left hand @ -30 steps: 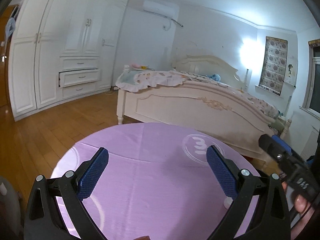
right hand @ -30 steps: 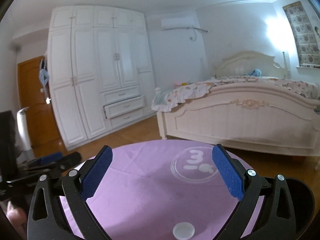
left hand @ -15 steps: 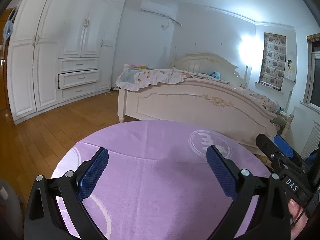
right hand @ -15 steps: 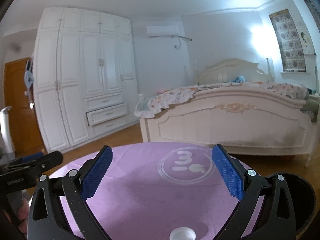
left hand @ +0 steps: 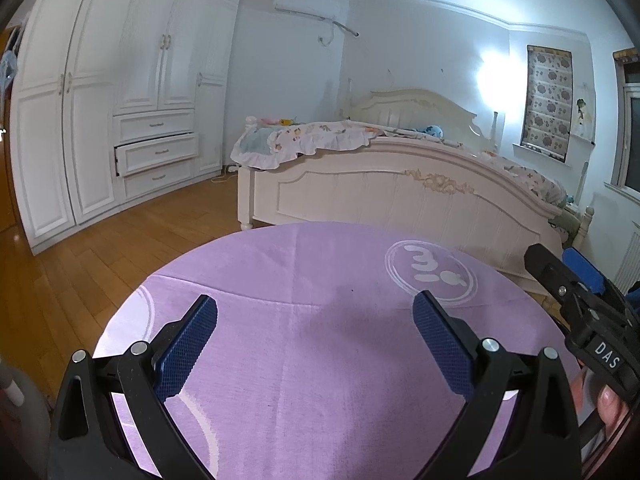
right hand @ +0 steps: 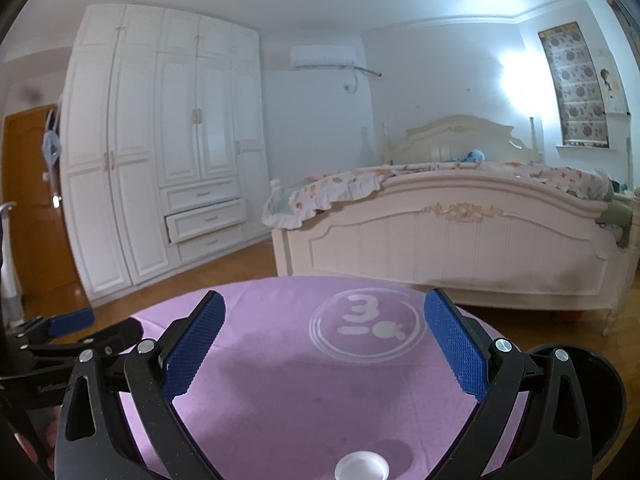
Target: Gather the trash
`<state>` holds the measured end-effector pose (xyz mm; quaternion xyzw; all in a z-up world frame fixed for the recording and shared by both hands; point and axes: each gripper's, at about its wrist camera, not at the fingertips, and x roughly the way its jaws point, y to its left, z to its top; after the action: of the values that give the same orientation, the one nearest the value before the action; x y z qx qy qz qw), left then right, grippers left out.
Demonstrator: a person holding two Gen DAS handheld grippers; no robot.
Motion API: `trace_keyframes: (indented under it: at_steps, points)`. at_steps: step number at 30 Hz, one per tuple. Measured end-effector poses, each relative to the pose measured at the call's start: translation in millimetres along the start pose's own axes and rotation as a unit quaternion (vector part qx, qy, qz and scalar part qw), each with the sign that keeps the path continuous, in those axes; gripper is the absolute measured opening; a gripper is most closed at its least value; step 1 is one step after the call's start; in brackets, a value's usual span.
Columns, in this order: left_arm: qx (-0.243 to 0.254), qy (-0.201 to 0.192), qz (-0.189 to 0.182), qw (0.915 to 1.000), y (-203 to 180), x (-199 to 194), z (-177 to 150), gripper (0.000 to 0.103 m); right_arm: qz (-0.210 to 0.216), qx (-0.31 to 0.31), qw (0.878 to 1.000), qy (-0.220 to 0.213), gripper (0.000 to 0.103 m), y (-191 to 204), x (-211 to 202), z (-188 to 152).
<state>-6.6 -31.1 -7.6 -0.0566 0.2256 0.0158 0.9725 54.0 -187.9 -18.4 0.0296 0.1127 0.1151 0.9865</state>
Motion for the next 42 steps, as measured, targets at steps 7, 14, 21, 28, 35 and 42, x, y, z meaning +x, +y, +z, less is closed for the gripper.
trace_keyframes:
  at_steps: [7,14,21,28,35,42]
  points:
    - [0.009,0.006,-0.007,0.9999,-3.1,1.8,-1.1,0.097,-0.002,0.010,1.000,0.002,0.098,-5.4,1.0,-0.2]
    - [0.025,0.010,-0.017,0.9995,-5.2,3.3,-1.7,0.097,-0.001,0.019,1.000,0.001,0.098,-9.4,0.1,-0.4]
    - [0.043,0.016,-0.026,0.9986,-8.8,6.6,-2.1,0.097,-0.004,0.029,1.000,0.002,0.098,-13.2,-1.4,-1.4]
    - [0.055,0.020,-0.029,0.9979,-13.8,7.7,-3.9,0.098,-0.004,0.031,1.000,0.001,0.098,-13.4,-2.6,-1.2]
    - [0.063,0.022,-0.035,0.9972,-17.8,8.0,-5.1,0.098,-0.005,0.032,0.999,0.000,0.098,-14.8,-3.3,-0.5]
    - [0.075,0.018,-0.039,0.9963,-22.2,7.5,-5.4,0.098,-0.008,0.035,0.999,0.001,0.098,-15.5,-3.9,0.1]
